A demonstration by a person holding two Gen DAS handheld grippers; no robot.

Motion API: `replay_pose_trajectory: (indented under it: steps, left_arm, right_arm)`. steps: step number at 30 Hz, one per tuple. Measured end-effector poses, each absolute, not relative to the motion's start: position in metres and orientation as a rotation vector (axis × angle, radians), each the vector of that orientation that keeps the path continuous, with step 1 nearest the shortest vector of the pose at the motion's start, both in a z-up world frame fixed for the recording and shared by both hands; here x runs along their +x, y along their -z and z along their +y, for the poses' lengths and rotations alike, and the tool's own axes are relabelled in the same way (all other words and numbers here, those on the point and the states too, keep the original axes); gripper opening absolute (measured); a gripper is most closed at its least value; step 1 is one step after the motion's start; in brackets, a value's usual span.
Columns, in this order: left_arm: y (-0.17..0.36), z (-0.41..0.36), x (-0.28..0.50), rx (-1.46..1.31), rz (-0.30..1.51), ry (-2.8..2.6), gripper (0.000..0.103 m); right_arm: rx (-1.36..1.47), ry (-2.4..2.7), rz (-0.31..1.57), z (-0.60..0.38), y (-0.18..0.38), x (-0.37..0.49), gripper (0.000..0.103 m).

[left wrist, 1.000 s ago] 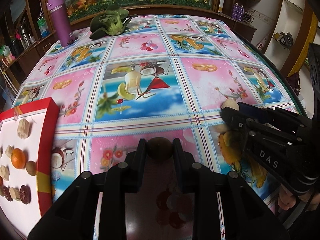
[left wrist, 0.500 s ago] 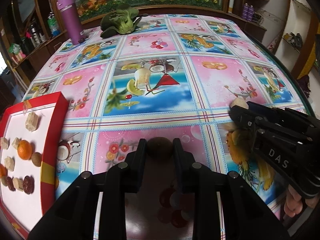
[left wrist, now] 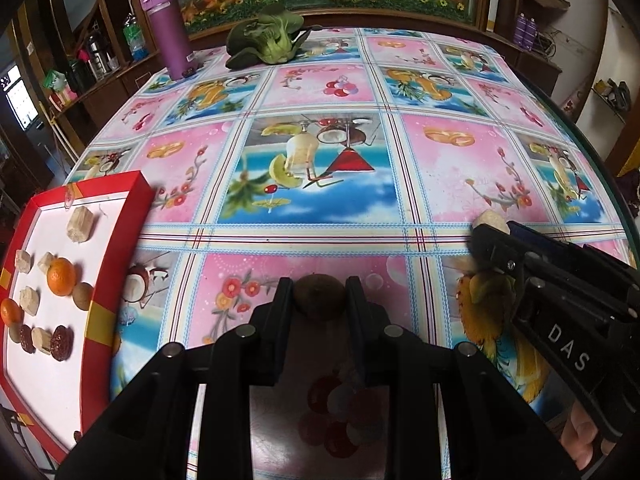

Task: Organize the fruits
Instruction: 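Lift the taro with the right tool while the left lifts the kiwi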

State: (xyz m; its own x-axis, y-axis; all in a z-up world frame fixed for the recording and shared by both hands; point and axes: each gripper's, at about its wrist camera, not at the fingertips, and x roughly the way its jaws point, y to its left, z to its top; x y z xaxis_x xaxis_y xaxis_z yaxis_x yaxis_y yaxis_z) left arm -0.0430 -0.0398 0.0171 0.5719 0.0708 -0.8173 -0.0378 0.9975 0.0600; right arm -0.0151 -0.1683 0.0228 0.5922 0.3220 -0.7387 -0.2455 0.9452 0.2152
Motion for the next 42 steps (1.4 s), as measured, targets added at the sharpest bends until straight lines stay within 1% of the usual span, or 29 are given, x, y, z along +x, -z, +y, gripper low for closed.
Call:
replay_pose_trajectory:
  steps: [5,15,22,27,29,32,37,42]
  left_arm:
    - [-0.016,-0.035,-0.045,0.006,0.947,-0.049,0.028]
    - [-0.017,-0.031,-0.044,0.001,0.936,0.033,0.028]
    - [-0.02,-0.023,-0.043,-0.03,0.952,0.145,0.028]
    - [-0.029,-0.018,-0.047,0.011,0.933,0.158,0.028]
    - [-0.031,-0.016,-0.048,0.006,0.936,0.158,0.028]
    - [-0.036,-0.019,-0.054,0.019,0.912,0.157,0.028]
    - [-0.044,-0.022,-0.067,0.019,0.875,0.14,0.028]
    - [-0.049,-0.026,-0.083,0.03,0.85,0.132,0.028]
  right_arm:
    - [0.104,-0.315,0.849,-0.174,-0.026,-0.015,0.025]
    - [0.07,-0.265,0.673,-0.181,-0.045,-0.03,0.025]
    - [0.101,-0.285,0.562,-0.186,-0.056,-0.038,0.025]
    - [0.103,-0.262,0.561,-0.186,-0.058,-0.036,0.025]
    - [0.087,-0.219,0.587,-0.183,-0.056,-0.036,0.025]
    - [0.163,-0.209,0.652,-0.187,-0.056,-0.039,0.025]
    - [0.113,-0.214,0.696,-0.18,-0.063,-0.06,0.025]
    - [0.127,-0.239,0.718,-0.176,-0.071,-0.081,0.025]
